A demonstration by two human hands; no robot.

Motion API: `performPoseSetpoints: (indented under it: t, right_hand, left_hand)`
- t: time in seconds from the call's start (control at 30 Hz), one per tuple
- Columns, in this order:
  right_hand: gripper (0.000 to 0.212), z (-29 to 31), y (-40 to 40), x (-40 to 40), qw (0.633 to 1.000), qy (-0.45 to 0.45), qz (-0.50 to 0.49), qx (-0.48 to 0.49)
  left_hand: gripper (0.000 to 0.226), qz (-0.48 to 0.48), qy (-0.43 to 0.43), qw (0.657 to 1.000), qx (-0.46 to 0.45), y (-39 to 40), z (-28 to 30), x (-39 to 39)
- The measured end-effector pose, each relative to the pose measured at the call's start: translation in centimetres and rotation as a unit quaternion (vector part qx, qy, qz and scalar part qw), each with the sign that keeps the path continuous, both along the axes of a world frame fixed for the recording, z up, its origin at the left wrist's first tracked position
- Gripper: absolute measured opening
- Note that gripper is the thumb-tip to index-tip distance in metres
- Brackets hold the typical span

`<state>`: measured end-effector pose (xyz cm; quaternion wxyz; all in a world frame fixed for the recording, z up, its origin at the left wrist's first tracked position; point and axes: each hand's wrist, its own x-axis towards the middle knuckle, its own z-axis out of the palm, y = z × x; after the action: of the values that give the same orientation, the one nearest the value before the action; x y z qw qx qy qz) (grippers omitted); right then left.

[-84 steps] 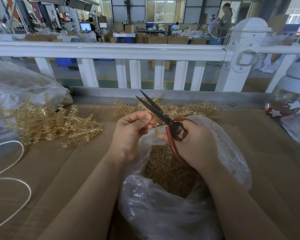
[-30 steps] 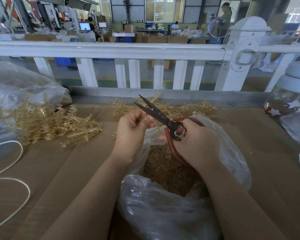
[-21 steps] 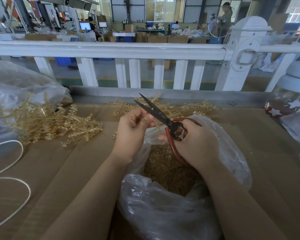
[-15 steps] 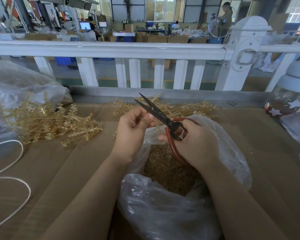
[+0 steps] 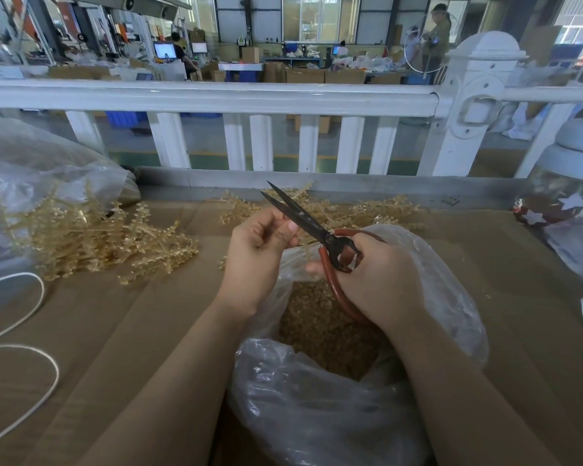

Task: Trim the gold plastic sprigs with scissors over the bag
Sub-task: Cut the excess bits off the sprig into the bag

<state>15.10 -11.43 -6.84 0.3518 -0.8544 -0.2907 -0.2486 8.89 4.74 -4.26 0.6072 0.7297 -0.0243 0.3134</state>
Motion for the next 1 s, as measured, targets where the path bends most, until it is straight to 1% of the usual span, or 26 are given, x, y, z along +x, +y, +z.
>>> performPoseSetpoints:
  t: [0.07, 0.13, 0.2, 0.27, 0.33, 0.37, 0.47, 0.57, 0.63, 0.73, 0.8, 0.9, 1.0]
  right_hand:
    - [0.062, 0.0, 0.0, 0.0, 1.000, 0.002, 0.005, 0.002]
    - [0.052, -0.2, 0.0, 0.1, 1.000, 0.000, 0.003, -0.007]
    - [0.045, -0.4, 0.0, 0.2, 1.000, -0.008, -0.003, -0.009]
    - [0.046, -0.4, 0.0, 0.2, 1.000, 0.001, 0.009, 0.013]
    - [0.051, -0.1, 0.0, 0.0, 0.999, 0.023, 0.018, 0.043]
    - [0.048, 0.0, 0.1, -0.1, 0.998, 0.033, 0.016, 0.058]
    - [0.032, 0.3, 0.1, -0.1, 0.993, 0.074, -0.006, 0.093]
    - [0.033, 0.3, 0.0, 0.4, 0.983, 0.139, -0.014, 0.123]
    - [0.033, 0.4, -0.1, 0.6, 0.976, 0.162, -0.014, 0.145]
    - [0.033, 0.5, -0.1, 0.5, 0.974, 0.159, -0.020, 0.160]
    - [0.033, 0.6, 0.0, 0.4, 0.973, 0.162, -0.026, 0.166]
    - [0.034, 0.7, -0.1, 0.3, 0.966, 0.180, -0.031, 0.181]
    - [0.029, 0.9, -0.1, 0.2, 0.958, 0.192, -0.010, 0.212]
  left_hand:
    - [0.011, -0.011, -0.002, 1.000, -0.019, -0.3, -0.1, 0.0]
    - [0.013, -0.030, -0.001, 0.997, -0.075, -0.7, -0.3, 0.0]
    - [0.015, -0.029, 0.015, 0.992, -0.120, -0.8, -0.5, 0.0]
    - [0.014, -0.018, 0.031, 0.989, -0.144, -0.6, -0.7, 0.2]
    - [0.012, -0.013, 0.032, 0.986, -0.161, -0.3, -0.8, 0.3]
    - [0.012, -0.016, 0.026, 0.984, -0.173, -0.2, -0.7, 0.4]
    - [0.012, -0.043, 0.001, 0.974, -0.222, 0.0, -0.5, 0.5]
    - [0.013, -0.053, -0.006, 0.963, -0.264, 0.3, -0.3, 0.5]
    - [0.015, -0.073, -0.005, 0.951, -0.300, 0.3, -0.1, 0.4]
    - [0.017, -0.120, 0.007, 0.921, -0.372, 0.5, 0.2, 0.3]
    - [0.016, -0.152, 0.023, 0.902, -0.403, 0.7, 0.2, 0.3]
    - [0.009, -0.199, 0.032, 0.895, -0.399, 0.9, 0.2, 0.3]
    - [0.010, -0.216, 0.033, 0.909, -0.355, 0.9, 0.3, 0.3]
